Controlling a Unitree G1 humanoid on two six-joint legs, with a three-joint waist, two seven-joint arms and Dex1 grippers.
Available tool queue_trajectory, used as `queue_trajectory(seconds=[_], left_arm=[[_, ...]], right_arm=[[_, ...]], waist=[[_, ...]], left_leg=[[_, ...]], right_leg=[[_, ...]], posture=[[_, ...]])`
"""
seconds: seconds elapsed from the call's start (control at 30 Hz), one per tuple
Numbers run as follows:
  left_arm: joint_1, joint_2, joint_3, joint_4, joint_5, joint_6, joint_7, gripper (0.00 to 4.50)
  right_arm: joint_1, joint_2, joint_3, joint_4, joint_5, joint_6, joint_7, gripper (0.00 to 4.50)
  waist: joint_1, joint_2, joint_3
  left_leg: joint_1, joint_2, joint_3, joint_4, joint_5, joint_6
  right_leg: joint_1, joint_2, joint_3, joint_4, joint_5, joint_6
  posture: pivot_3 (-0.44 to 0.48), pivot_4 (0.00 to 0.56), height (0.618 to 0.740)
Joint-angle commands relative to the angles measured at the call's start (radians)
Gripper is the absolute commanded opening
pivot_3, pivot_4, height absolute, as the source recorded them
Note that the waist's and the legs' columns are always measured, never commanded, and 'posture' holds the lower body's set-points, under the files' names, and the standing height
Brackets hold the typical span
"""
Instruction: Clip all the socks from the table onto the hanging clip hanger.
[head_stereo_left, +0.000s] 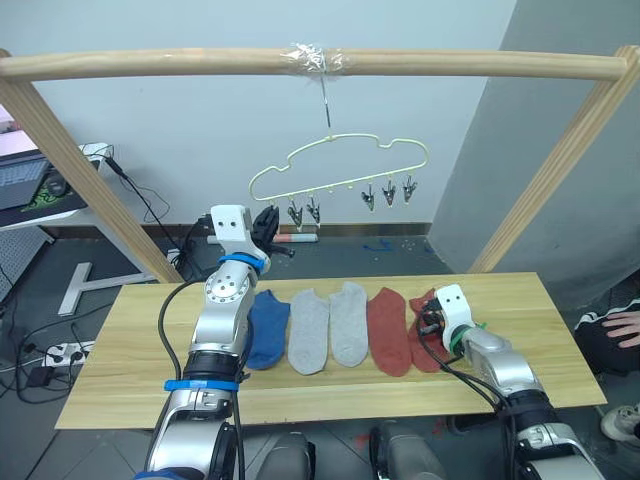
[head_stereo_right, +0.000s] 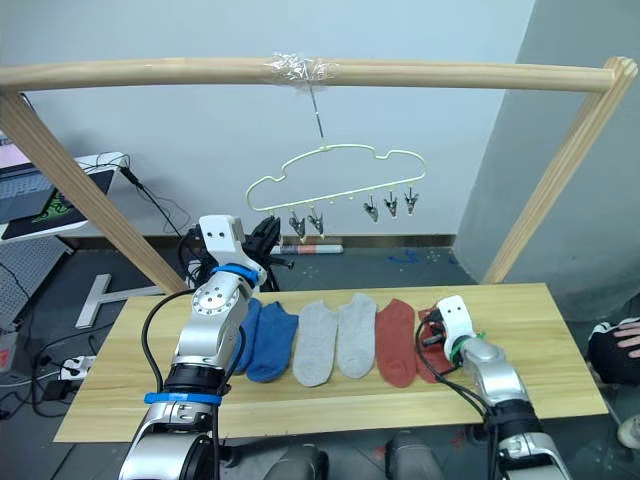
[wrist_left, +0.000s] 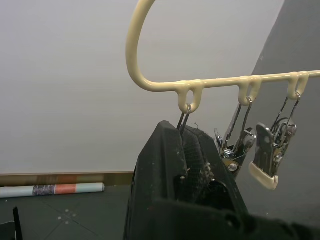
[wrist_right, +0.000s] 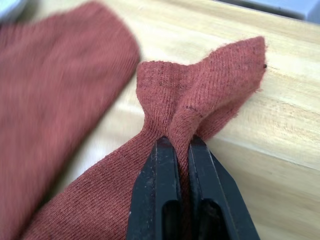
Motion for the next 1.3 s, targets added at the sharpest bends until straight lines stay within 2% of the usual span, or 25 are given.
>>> queue_trajectory(seconds=[0.03,0.23,0.37,0.43,0.7,0.93,1.3], left_arm=[[0.003,-0.011,0.031,-0.053,-0.070,0.062,-0.027,0.00],[0.039,-0.037,0.061,-0.132,-0.218,0.206,-0.094,0.00],[0.046,-0.077,0.161,-0.212,-0.437,0.434,-0.068,0.00],[0.044,-0.076,0.179,-0.234,-0.481,0.484,-0.063,0.00],[0.054,-0.050,0.171,-0.294,-0.537,0.570,-0.075,0.00],[0.089,-0.062,0.156,-0.353,-0.559,0.596,-0.070,0.00],[0.112,-0.055,0.151,-0.382,-0.564,0.609,-0.066,0.00]], right_arm=[[0.005,-0.042,0.061,-0.180,-0.013,-0.097,0.115,0.03],[0.000,-0.050,0.134,-0.343,-0.007,-0.125,0.215,0.03],[-0.060,0.006,0.222,-0.413,-0.039,-0.129,0.236,0.03],[-0.087,0.032,0.251,-0.408,-0.050,-0.124,0.241,0.03],[-0.208,0.116,0.314,-0.264,-0.119,-0.142,0.223,0.03],[-0.291,0.155,0.343,-0.175,-0.157,-0.157,0.243,0.03],[-0.334,0.208,0.328,-0.181,-0.150,-0.142,0.241,0.03]], waist=[[-0.003,0.000,0.004],[-0.004,-0.004,0.009],[-0.005,-0.005,0.013],[-0.003,-0.006,0.013],[0.002,-0.006,0.015],[0.001,-0.005,0.017],[0.003,-0.005,0.018]], left_leg=[[0.000,0.000,0.000,0.000,0.000,0.000],[0.001,0.002,-0.001,0.000,0.000,0.000],[0.001,0.002,-0.003,0.000,0.000,0.000],[0.001,0.002,-0.003,0.001,0.000,0.000],[0.000,0.001,-0.004,0.002,0.002,-0.003],[-0.001,0.002,-0.004,0.001,0.001,-0.004],[-0.002,0.001,-0.006,0.001,0.001,-0.004]], right_leg=[[0.000,0.000,0.000,0.000,0.000,0.000],[0.000,0.001,-0.001,0.001,0.001,0.001],[0.000,0.000,0.000,0.000,0.001,0.001],[0.000,0.000,0.000,0.000,0.001,0.001],[0.000,-0.001,0.000,0.000,0.001,0.001],[-0.002,-0.001,0.000,-0.001,0.001,0.001],[-0.002,-0.001,0.001,-0.001,0.001,0.001]], posture=[[0.007,0.181,0.740],[0.005,0.183,0.740],[0.002,0.184,0.740],[0.002,0.184,0.740],[0.013,0.188,0.740],[0.032,0.189,0.740],[0.039,0.192,0.740]])
